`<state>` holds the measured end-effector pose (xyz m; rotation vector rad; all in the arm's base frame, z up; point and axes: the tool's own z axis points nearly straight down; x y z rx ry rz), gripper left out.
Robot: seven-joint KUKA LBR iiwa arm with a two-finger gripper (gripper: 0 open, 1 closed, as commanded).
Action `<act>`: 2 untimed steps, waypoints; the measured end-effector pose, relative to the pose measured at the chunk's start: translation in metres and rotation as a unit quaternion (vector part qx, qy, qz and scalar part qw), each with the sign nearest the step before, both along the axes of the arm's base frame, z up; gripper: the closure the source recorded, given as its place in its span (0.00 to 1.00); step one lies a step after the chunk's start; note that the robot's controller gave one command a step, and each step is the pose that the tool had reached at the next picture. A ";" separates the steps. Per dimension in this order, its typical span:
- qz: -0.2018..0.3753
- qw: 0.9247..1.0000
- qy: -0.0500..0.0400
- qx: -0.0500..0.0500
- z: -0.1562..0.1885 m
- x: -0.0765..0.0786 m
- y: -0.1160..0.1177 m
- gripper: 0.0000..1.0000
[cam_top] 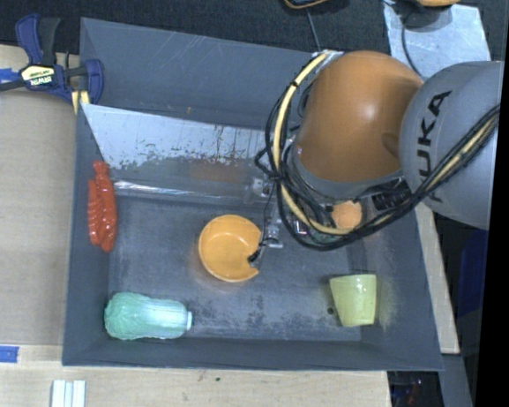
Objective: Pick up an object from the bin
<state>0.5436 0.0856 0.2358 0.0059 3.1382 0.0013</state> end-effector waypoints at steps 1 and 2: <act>0.000 1.000 0.000 0.000 0.000 0.000 0.000 0.00; -0.018 1.000 0.002 0.000 -0.072 0.005 0.037 0.00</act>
Offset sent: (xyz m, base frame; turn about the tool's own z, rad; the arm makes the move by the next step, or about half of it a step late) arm 0.0058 0.0365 -0.0680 0.0400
